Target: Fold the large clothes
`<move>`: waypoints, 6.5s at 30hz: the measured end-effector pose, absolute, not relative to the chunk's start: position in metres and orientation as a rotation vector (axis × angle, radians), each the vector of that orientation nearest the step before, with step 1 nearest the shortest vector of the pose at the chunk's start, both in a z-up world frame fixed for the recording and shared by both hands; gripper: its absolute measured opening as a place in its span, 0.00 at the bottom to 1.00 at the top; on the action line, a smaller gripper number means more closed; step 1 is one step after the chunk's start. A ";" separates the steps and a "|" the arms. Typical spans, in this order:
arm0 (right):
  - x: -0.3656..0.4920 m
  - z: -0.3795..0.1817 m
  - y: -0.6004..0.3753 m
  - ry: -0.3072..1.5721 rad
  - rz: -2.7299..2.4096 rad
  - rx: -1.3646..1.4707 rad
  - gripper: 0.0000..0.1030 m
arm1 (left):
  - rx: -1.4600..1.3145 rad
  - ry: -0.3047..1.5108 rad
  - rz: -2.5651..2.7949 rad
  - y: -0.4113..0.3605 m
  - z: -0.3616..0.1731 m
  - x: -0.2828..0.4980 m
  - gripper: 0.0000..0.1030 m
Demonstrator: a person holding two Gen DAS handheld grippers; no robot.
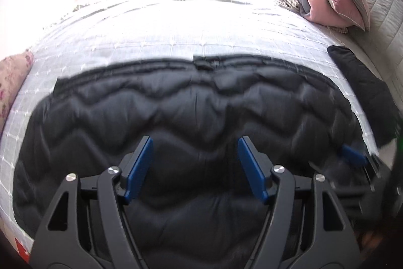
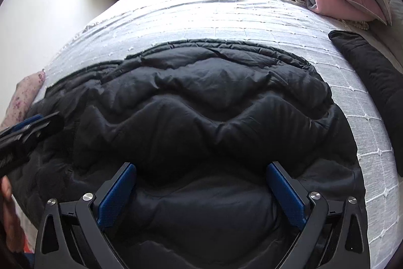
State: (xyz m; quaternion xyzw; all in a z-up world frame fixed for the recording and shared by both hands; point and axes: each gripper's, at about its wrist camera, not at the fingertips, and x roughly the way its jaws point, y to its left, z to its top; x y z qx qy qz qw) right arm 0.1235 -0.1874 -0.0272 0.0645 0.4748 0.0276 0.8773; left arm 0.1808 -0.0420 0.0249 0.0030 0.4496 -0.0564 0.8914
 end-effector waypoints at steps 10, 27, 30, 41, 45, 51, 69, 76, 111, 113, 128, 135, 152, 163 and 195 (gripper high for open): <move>0.129 -0.037 -0.189 1.042 0.066 0.109 1.00 | 0.090 1.056 -0.024 -0.054 -0.016 0.222 0.73; 0.135 -0.040 -0.183 1.063 0.063 0.095 1.00 | 0.009 1.076 0.033 -0.047 -0.040 0.272 0.74; 0.133 -0.041 -0.177 1.059 0.058 0.079 1.00 | 0.019 1.056 0.039 -0.049 -0.043 0.270 0.74; 0.132 -0.045 -0.174 1.059 0.050 0.064 1.00 | 0.064 0.950 -0.030 -0.034 0.010 0.209 0.73; 0.132 -0.045 -0.174 1.058 0.050 0.065 1.00 | 0.087 0.991 -0.047 -0.037 -0.008 0.193 0.73; 0.132 -0.049 -0.171 1.053 0.047 0.047 1.00 | 0.181 0.955 -0.028 -0.047 -0.019 0.186 0.74; 0.092 -0.004 -0.160 0.915 0.086 0.000 1.00 | -0.536 0.855 0.214 0.169 0.014 0.049 0.74; 0.046 0.014 -0.083 0.750 0.231 -0.205 0.46 | -0.670 0.844 0.248 0.204 -0.006 0.022 0.74; 0.081 -0.001 -0.086 0.766 0.364 0.014 0.10 | -1.076 0.811 0.170 0.213 -0.063 0.044 0.60; 0.091 -0.001 -0.070 0.757 0.365 -0.026 0.09 | -1.107 0.818 0.173 0.217 -0.069 0.045 0.60; 0.137 -0.058 -0.031 0.889 0.344 -0.099 0.06 | -1.140 0.826 0.089 0.237 -0.076 0.057 0.58; 0.134 -0.066 -0.030 0.861 0.338 -0.091 0.06 | -0.941 0.648 0.047 0.211 -0.026 0.045 0.21; 0.117 -0.001 -0.222 0.841 0.207 0.393 0.14 | -0.389 0.383 -0.117 0.112 0.091 0.038 0.17; 0.106 -0.017 -0.290 0.876 0.093 0.551 0.14 | -0.109 0.329 -0.307 0.001 0.125 0.038 0.17; 0.069 0.035 -0.345 0.695 0.121 0.587 0.61 | -0.373 0.583 -0.880 -0.043 0.086 0.041 0.65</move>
